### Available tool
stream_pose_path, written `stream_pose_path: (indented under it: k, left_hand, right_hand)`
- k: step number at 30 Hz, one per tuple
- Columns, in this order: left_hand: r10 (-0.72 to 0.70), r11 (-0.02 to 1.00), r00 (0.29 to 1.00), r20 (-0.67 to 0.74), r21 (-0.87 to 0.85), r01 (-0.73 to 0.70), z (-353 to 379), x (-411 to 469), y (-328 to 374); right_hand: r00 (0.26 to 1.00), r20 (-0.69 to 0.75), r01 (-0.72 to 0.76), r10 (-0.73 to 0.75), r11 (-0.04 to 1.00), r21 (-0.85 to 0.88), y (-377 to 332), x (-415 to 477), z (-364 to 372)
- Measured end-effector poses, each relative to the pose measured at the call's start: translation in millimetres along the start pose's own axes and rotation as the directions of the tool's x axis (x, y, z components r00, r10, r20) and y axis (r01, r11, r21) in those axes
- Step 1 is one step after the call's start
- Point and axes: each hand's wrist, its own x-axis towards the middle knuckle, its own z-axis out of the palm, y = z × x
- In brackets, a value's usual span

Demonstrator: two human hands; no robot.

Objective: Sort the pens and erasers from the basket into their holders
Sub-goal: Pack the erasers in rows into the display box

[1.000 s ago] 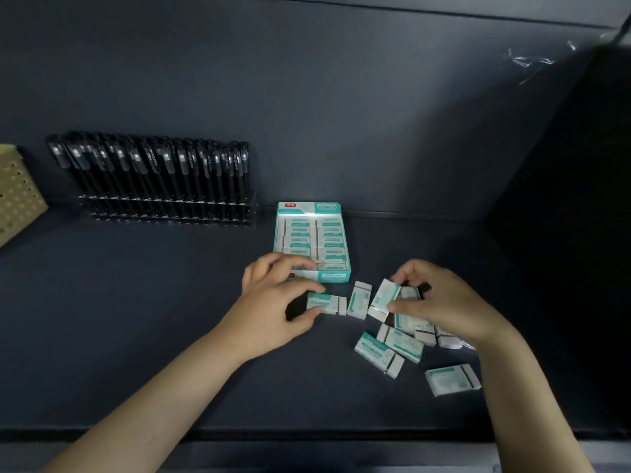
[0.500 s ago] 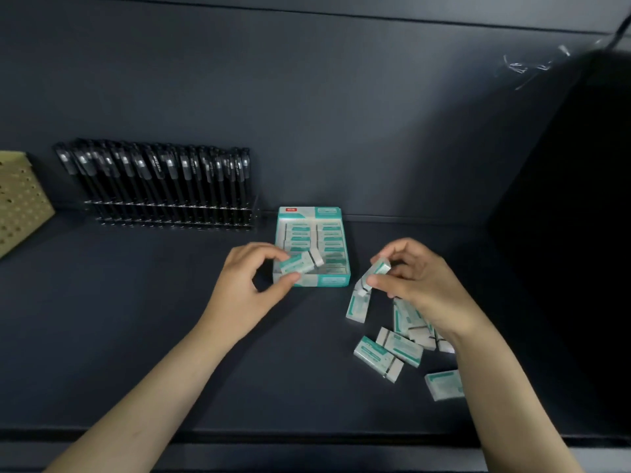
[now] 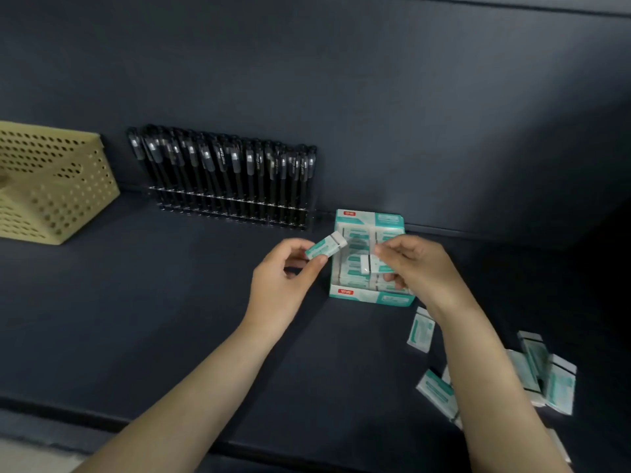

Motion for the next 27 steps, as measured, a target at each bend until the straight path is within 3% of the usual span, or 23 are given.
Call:
stream_pose_path:
  k: [9,16,22,27]
  left_hand:
    - [-0.095,0.995,0.990,-0.108,-0.016,0.094,1.5,6.1,1.2]
    - [-0.104,0.994,0.990,-0.097,-0.032,0.101,0.9,5.9,0.7]
    - [-0.085,0.996,0.994,-0.065,-0.042,0.083,3.9,8.7,2.6]
    - [-0.075,0.996,0.996,-0.055,-0.051,0.072,3.1,9.6,0.7]
  right_hand:
    - [0.972,0.233,0.066,-0.039,0.992,-0.108,8.1,-0.5,-8.5]
    - [0.965,0.136,0.252,-0.223,0.931,-0.263,14.3,-1.8,2.3]
    - [0.920,0.180,0.391,-0.348,0.839,-0.379,20.7,0.7,7.7]
    - [0.911,0.126,0.412,-0.392,0.864,-0.289,23.3,-4.1,7.1]
